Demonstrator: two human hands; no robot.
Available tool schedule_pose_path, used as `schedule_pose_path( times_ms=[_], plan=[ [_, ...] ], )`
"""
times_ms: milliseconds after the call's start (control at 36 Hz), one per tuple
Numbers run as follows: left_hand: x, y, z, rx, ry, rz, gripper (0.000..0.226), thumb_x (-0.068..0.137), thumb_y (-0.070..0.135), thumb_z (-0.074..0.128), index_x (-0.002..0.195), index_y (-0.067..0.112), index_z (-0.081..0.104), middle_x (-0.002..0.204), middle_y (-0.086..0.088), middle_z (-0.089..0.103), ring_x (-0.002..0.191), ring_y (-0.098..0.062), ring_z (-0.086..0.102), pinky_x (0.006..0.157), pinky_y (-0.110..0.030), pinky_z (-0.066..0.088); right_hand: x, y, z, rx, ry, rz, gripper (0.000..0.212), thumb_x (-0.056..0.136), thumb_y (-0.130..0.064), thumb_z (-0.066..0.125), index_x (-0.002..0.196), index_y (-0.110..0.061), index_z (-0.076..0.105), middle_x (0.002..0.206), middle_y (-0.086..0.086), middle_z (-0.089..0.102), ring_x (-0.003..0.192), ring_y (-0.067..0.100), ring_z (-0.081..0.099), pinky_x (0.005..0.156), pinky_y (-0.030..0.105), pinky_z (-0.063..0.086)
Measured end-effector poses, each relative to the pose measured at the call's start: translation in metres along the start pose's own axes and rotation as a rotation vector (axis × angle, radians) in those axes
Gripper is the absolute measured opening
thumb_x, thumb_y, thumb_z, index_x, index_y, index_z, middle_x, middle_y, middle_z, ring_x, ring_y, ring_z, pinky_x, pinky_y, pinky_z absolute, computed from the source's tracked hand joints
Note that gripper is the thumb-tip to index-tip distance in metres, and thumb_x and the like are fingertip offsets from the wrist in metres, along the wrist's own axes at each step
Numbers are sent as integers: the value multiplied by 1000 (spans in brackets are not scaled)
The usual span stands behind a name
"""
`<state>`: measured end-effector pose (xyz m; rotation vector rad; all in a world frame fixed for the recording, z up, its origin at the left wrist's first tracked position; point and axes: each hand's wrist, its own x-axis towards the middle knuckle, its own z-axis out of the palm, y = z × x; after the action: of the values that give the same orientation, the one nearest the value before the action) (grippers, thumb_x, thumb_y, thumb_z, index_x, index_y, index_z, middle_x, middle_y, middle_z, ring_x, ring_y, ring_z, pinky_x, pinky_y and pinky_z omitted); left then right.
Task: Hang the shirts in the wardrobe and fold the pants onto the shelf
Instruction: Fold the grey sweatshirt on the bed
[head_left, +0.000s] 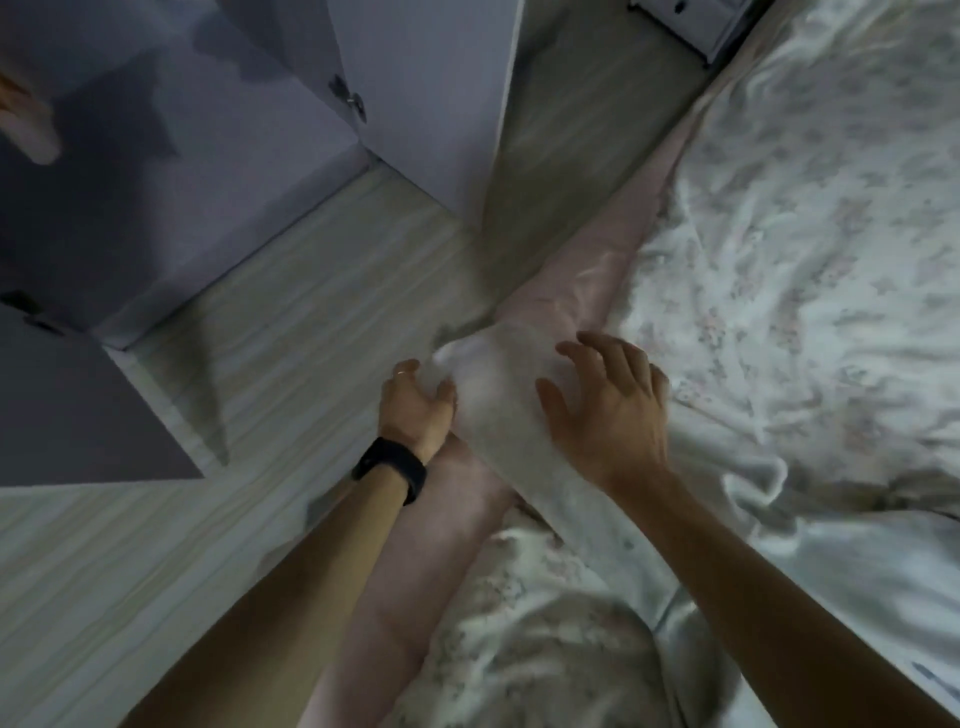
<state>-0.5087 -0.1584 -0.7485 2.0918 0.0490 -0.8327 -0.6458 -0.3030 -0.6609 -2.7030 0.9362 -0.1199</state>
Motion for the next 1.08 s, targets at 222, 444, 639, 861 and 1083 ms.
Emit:
schedule_pose_path(
  times_ms=[222, 444, 639, 861, 1083],
  plan=[
    [-196, -45, 15, 305, 39, 633, 41, 94, 37, 57, 122, 8, 62, 125, -7, 61, 118, -24, 53, 101, -39, 46, -233, 46, -44, -50, 70, 263, 67, 90, -53, 57, 147, -19, 48, 161, 7, 35, 149, 31, 30, 111, 55, 29],
    [-340, -89, 19, 632, -203, 763, 42, 91, 53, 61, 120, 24, 66, 118, 4, 60, 112, -21, 54, 94, -38, 48, -394, 22, -61, 127, 4, 596, 73, 88, -54, 53, 146, -11, 46, 151, 13, 45, 137, 37, 43, 105, 53, 41],
    [-380, -103, 6, 769, -169, 812, 31, 92, 44, 63, 109, 19, 70, 126, -3, 56, 110, -26, 56, 84, -38, 52, -472, -6, -55, 114, 51, 718, 83, 82, -41, 75, 150, -12, 38, 156, 16, 36, 142, 37, 35, 110, 53, 33],
    [-441, -165, -29, 572, -519, 15, 57, 89, 52, 67, 128, 14, 53, 121, -5, 63, 104, -25, 64, 90, -39, 54, -568, -26, -47, 162, -270, 785, 80, 82, -76, 57, 139, -21, 43, 149, 4, 31, 136, 28, 33, 106, 42, 35],
    [-471, -186, -62, 243, -578, -44, 48, 87, 26, 78, 131, 20, 61, 121, 3, 70, 111, -20, 65, 101, -41, 51, -616, -20, -33, 48, -442, 623, 57, 96, -61, 49, 141, -26, 40, 143, 2, 36, 128, 24, 41, 98, 37, 42]
  ],
)
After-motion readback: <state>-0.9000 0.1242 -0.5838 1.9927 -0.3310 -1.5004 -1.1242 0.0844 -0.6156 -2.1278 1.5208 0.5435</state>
